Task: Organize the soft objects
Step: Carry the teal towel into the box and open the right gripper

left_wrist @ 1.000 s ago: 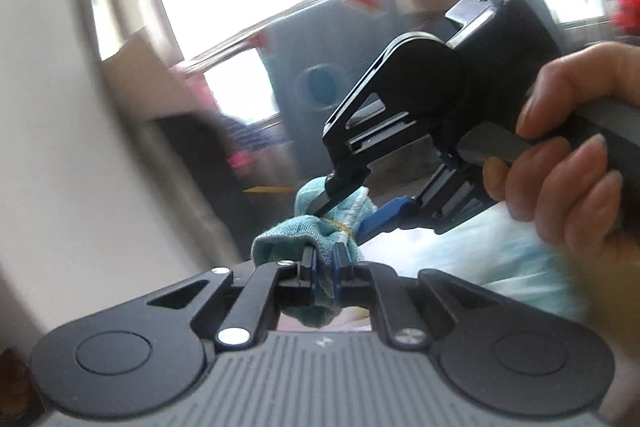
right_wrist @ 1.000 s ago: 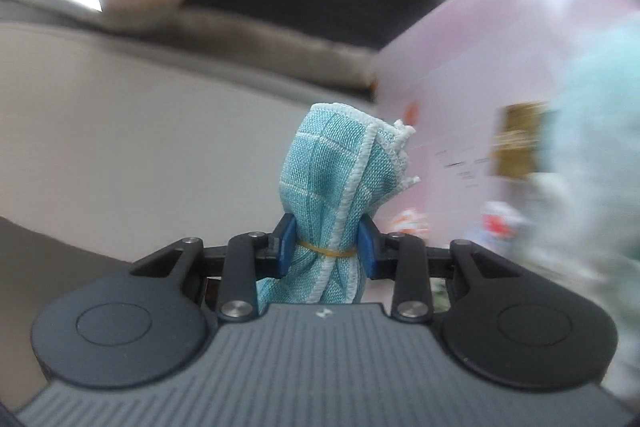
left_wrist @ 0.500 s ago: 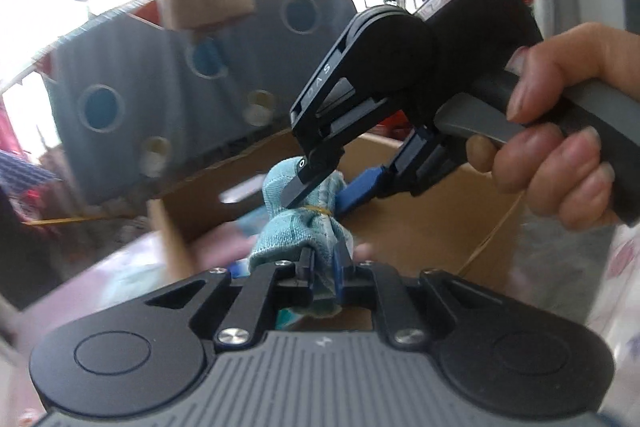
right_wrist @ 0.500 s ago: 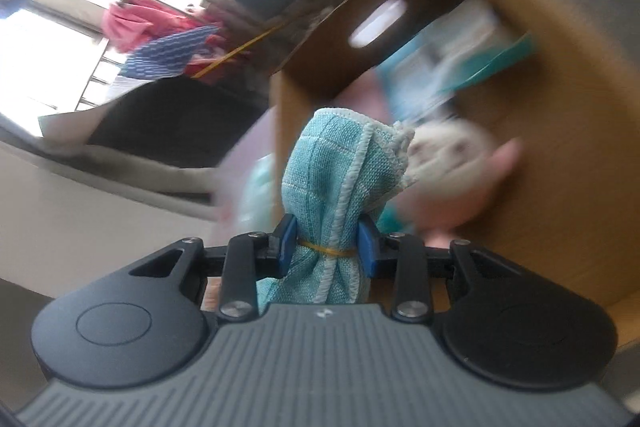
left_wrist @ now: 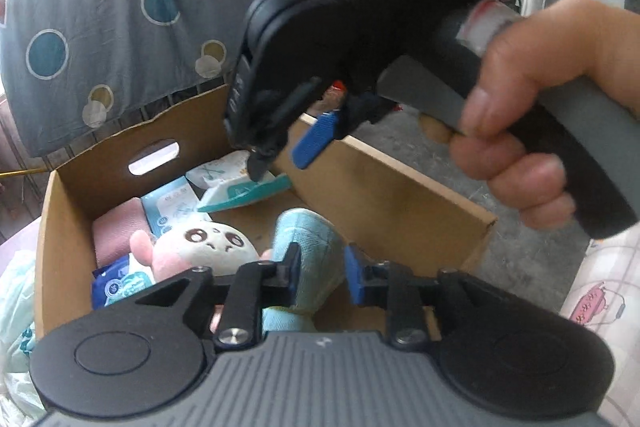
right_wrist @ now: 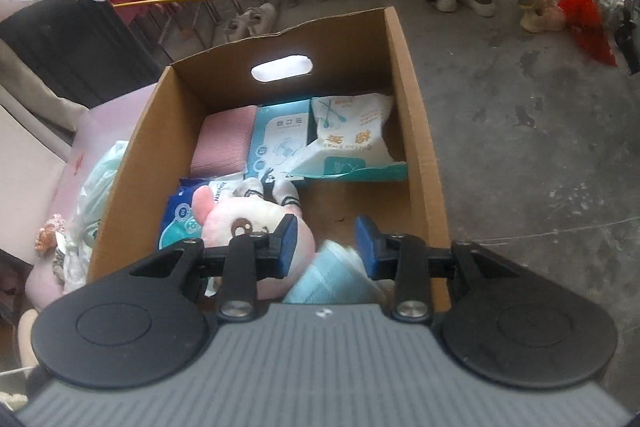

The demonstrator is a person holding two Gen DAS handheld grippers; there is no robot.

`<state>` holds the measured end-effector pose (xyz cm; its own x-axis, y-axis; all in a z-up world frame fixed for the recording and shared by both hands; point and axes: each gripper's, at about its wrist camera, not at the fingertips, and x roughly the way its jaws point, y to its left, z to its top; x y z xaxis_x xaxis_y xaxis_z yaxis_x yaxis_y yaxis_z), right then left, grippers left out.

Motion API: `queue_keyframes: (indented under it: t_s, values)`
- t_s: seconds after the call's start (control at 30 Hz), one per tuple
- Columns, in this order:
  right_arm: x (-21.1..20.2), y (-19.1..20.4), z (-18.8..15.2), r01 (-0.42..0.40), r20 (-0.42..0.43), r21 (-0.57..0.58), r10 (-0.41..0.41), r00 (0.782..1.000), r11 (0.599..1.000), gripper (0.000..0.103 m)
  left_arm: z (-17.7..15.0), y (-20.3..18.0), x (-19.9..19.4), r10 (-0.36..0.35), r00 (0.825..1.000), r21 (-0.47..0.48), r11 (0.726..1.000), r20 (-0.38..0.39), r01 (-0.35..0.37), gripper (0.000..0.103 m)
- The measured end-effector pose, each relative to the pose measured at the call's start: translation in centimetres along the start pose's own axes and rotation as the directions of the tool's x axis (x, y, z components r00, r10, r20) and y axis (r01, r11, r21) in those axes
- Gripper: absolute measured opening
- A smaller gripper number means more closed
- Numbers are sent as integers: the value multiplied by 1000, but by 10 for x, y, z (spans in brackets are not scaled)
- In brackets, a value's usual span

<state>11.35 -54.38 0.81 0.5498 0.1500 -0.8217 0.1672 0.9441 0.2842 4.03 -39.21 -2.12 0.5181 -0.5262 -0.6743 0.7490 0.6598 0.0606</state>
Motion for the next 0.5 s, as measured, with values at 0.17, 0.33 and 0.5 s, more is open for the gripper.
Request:
queue_keyframes:
  t_s: [0.17, 0.33, 0.5]
  values:
    - [-23, -6, -12, -45, 52, 65, 42, 998, 997, 32, -5, -1, -16, -18, 1000, 16, 1000, 11, 18, 55]
    - [-67, -19, -23, -155, 138, 191, 130, 982, 969, 33, -16, 4, -37, -10, 999, 54, 998, 35, 8, 72]
    - [-116, -19, -31, -346, 247, 259, 285, 926, 902, 42, -21, 21, -58, 51, 998, 41, 998, 41, -53, 77]
